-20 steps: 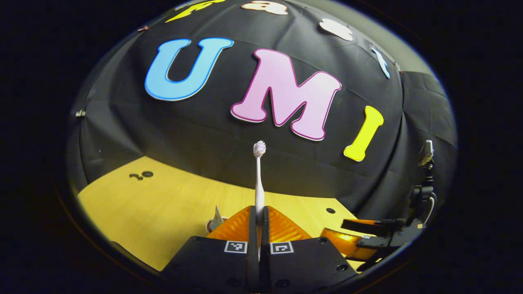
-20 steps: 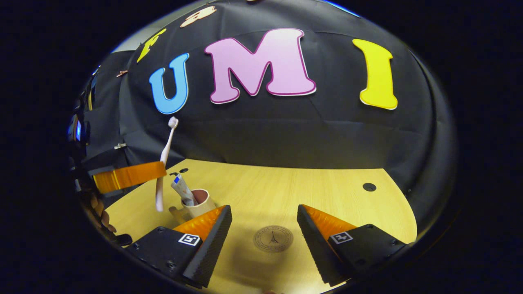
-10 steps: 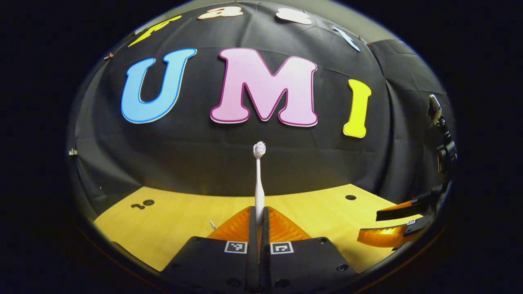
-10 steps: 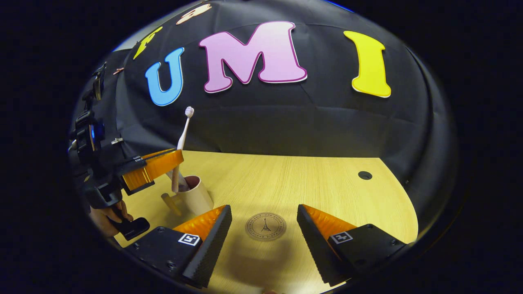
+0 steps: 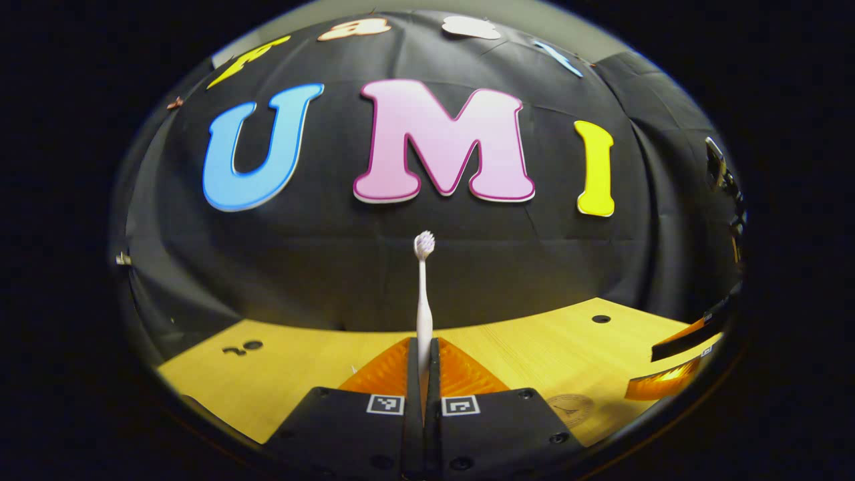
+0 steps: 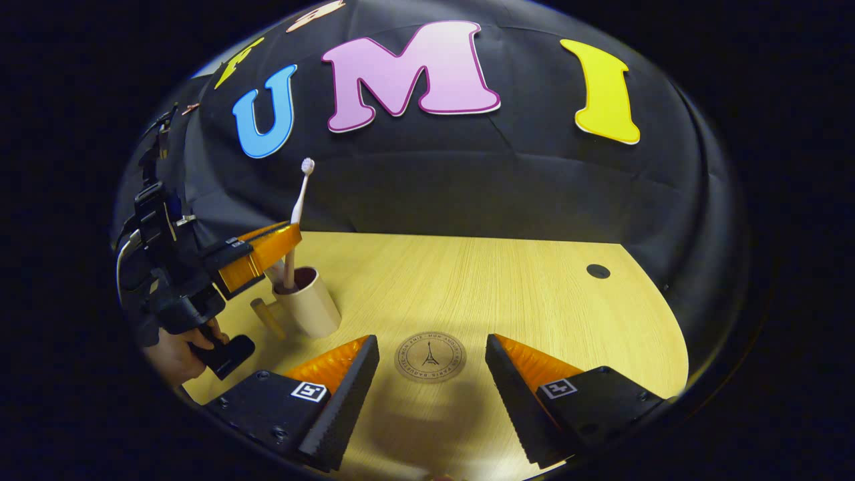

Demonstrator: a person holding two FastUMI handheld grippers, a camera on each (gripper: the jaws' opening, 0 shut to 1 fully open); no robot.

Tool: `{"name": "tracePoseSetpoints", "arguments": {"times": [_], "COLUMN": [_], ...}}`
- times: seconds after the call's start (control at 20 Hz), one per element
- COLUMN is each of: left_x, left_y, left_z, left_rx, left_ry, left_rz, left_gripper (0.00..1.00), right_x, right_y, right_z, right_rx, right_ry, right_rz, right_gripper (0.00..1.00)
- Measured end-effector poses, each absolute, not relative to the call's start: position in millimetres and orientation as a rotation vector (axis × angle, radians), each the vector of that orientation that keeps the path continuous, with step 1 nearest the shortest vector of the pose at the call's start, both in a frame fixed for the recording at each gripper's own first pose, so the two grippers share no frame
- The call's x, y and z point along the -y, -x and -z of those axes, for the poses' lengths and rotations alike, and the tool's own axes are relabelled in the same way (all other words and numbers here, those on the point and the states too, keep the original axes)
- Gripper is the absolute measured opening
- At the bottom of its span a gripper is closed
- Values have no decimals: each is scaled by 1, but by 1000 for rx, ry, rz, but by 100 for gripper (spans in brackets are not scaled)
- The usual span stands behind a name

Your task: Put the toothbrush and toothpaste on the desktop into the cup, then pick up the cup and place it on the coaster on the desktop.

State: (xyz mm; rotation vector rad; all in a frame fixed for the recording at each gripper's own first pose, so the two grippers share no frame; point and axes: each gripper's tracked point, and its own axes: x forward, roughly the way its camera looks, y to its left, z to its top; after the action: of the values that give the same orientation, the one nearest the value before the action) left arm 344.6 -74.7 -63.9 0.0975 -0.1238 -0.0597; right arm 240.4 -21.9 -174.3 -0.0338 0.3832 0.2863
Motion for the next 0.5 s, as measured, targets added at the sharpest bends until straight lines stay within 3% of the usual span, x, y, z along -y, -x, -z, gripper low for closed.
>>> {"name": "tracePoseSetpoints", "arguments": {"times": [0.3,0.4,0.45,0.5], "left_x": [78,78,78,77], "left_y": [-343,-342,-340,-338], "left_z": [68,72,75,76], "left_rx": [153,139,125,118], "left_ry": [-149,-135,-124,-115], "left_rz": [48,51,55,49], "left_gripper": [10,19,39,43], "right_x": [22,20,20,19], "right_y": [-232,-230,-229,-229], "right_z": [195,195,195,196], "right_rx": [-437,-439,-439,-442], "right_ry": [28,31,33,32], "right_rz": [-281,-284,-285,-287], "right_gripper": [98,98,98,98]}}
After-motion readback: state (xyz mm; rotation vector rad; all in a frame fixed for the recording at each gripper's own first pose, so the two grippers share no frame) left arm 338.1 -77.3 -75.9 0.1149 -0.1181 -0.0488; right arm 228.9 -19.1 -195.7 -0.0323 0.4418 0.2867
